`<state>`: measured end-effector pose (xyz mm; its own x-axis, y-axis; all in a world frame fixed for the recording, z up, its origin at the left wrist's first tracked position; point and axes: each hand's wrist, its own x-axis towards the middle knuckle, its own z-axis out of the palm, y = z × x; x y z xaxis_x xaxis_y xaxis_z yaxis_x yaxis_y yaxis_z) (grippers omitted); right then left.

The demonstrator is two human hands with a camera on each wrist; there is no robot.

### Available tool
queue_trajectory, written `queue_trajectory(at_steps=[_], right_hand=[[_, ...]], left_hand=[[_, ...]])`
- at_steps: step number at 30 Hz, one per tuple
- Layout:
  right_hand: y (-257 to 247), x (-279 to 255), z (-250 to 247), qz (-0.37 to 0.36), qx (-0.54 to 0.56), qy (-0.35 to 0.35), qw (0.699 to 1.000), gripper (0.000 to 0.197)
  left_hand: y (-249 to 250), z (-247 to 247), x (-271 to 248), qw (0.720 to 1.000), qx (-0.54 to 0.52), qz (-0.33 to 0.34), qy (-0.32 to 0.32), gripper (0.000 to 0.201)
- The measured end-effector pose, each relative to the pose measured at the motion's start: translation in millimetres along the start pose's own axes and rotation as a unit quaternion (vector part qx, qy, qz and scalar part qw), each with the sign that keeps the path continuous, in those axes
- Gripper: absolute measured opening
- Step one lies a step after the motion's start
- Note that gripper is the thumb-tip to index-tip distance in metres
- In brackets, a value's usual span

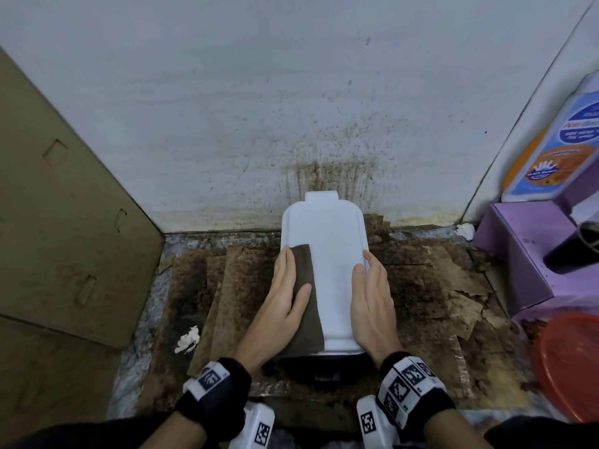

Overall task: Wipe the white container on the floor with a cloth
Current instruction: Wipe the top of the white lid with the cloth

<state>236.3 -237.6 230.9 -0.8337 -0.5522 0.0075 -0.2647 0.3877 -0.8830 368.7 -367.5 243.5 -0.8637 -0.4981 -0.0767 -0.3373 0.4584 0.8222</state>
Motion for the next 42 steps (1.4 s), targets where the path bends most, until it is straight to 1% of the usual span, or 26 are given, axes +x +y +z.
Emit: queue_trajectory(at_steps=[4, 7, 10, 14, 16, 17, 19, 21, 23, 25, 28, 30, 34, 36, 37, 39, 40, 42], right_hand=[[1, 0, 0, 0.007, 0.006, -0.004, 1.0, 0.071], [0, 0, -1, 0.015, 0.018, -0.005, 1.0, 0.075], [-1, 1, -2, 0.025, 0.034, -0.01, 0.999, 0.072], [-2, 0, -3, 0.031, 0.042, -0.014, 0.999, 0.071], [-3, -1, -4, 0.036, 0.04, -0.018, 0.998, 0.069], [-4, -1, -5, 0.038, 0.042, -0.021, 0.998, 0.069], [-6, -2, -6, 0.039, 0.049, -0.028, 0.998, 0.07], [-4, -1, -8, 0.043, 0.067, -0.032, 0.996, 0.072], [-2, 0, -8, 0.054, 0.096, -0.035, 0.993, 0.072], [-3, 1, -10, 0.087, 0.159, -0.042, 0.983, 0.07], [-6, 4, -19, 0.128, 0.3, -0.037, 0.945, 0.067], [-5, 5, -31, 0.141, 0.34, -0.031, 0.929, 0.071], [-4, 7, -42, 0.13, 0.315, -0.054, 0.938, 0.075], [-9, 8, -43, 0.127, 0.311, -0.047, 0.941, 0.078], [-11, 7, -43, 0.115, 0.304, -0.036, 0.945, 0.077], [-16, 3, -44, 0.075, 0.253, -0.011, 0.965, 0.067], [-17, -1, -45, 0.047, 0.212, 0.001, 0.976, 0.057], [-16, -10, -44, -0.033, 0.111, 0.014, 0.993, 0.042]], left_hand=[[2, -17, 42, 1.0, 0.01, -0.019, -0.014, 0.072], [8, -25, 58, 0.999, -0.005, -0.03, -0.029, 0.073], [7, -22, 53, 0.999, 0.005, -0.026, -0.028, 0.074], [5, -7, 23, 0.999, 0.043, -0.003, -0.009, 0.07], [4, 6, 6, 0.993, 0.112, 0.031, 0.007, 0.064], [3, 12, 0, 0.986, 0.159, 0.047, 0.014, 0.062], [2, 21, -4, 0.962, 0.265, 0.064, 0.027, 0.062], [7, 27, 0, 0.936, 0.34, 0.079, 0.039, 0.067], [18, 38, 4, 0.925, 0.366, 0.099, 0.039, 0.068], [31, 55, 6, 0.927, 0.359, 0.104, 0.019, 0.068], [54, 80, 14, 0.921, 0.375, 0.105, 0.014, 0.066], [63, 89, 21, 0.928, 0.36, 0.099, 0.019, 0.066], [67, 91, 25, 0.94, 0.324, 0.102, 0.025, 0.068], [68, 84, 25, 0.959, 0.266, 0.096, 0.006, 0.068], [68, 80, 25, 0.972, 0.218, 0.091, 0.0, 0.065], [68, 70, 24, 0.991, 0.105, 0.077, 0.002, 0.061], [66, 65, 22, 0.995, 0.065, 0.072, 0.02, 0.061], [57, 52, 18, 0.994, 0.04, 0.059, 0.085, 0.061]])
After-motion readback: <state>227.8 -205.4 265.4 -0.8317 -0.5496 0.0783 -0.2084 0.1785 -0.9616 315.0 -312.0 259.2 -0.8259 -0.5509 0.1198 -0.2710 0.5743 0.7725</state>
